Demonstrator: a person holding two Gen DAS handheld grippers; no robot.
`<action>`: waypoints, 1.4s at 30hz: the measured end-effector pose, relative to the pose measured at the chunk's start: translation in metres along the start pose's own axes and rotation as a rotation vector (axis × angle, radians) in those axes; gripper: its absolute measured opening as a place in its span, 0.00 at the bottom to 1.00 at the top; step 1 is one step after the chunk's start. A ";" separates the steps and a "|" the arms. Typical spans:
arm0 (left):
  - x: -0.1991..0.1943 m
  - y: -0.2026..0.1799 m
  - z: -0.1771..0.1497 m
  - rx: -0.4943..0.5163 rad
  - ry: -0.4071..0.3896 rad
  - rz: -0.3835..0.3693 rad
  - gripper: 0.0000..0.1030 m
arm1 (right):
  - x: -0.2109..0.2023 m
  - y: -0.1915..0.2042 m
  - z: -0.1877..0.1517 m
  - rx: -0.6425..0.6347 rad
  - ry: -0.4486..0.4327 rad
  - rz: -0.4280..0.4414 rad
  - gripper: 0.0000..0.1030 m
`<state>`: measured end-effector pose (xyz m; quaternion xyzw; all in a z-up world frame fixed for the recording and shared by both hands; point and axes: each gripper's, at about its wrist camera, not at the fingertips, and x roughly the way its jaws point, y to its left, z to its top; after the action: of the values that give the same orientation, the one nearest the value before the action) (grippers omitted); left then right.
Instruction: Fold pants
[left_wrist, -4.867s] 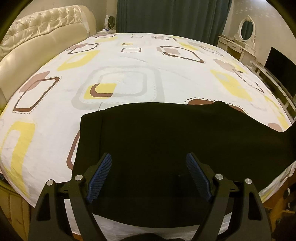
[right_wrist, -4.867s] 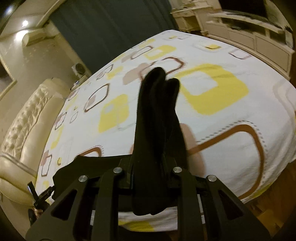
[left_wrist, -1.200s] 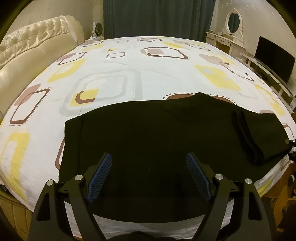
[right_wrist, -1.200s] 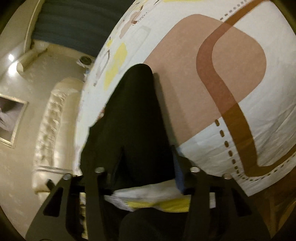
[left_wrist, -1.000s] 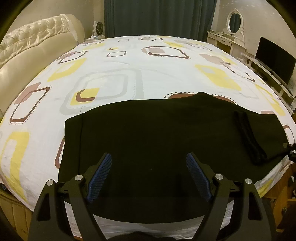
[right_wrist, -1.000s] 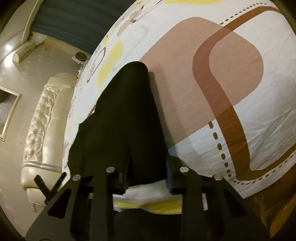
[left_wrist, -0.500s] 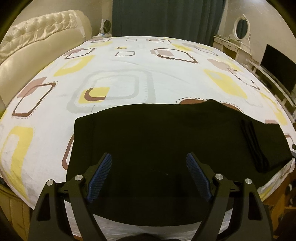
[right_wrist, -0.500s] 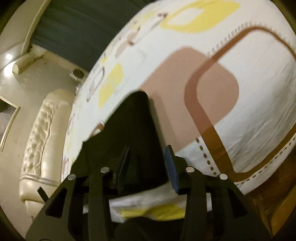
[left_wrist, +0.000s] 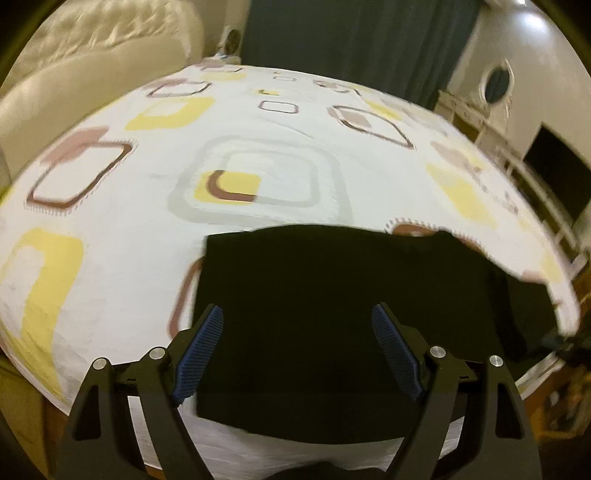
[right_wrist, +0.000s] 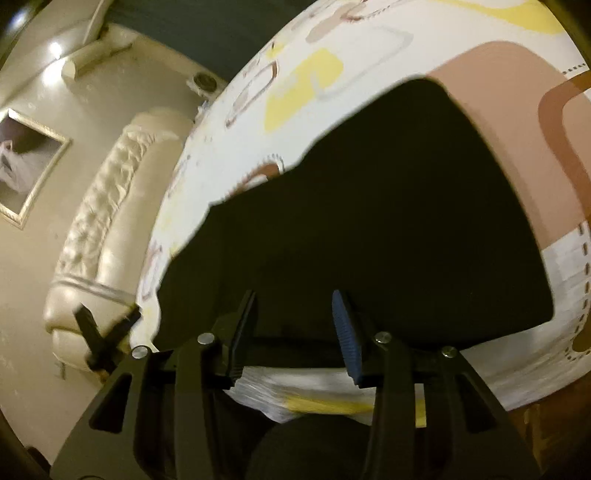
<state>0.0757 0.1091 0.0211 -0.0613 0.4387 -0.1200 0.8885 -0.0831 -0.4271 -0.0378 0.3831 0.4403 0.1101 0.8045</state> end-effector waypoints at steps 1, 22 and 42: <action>-0.002 0.015 0.003 -0.041 0.007 -0.032 0.79 | 0.000 -0.002 0.000 0.010 0.001 0.010 0.41; 0.060 0.105 -0.005 -0.320 0.239 -0.409 0.74 | 0.007 0.008 -0.005 -0.012 -0.022 0.016 0.63; 0.033 0.053 0.029 -0.277 0.229 -0.426 0.13 | -0.003 0.024 -0.006 -0.066 -0.052 0.006 0.75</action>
<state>0.1265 0.1513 0.0017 -0.2592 0.5257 -0.2489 0.7711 -0.0856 -0.4092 -0.0201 0.3607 0.4140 0.1169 0.8275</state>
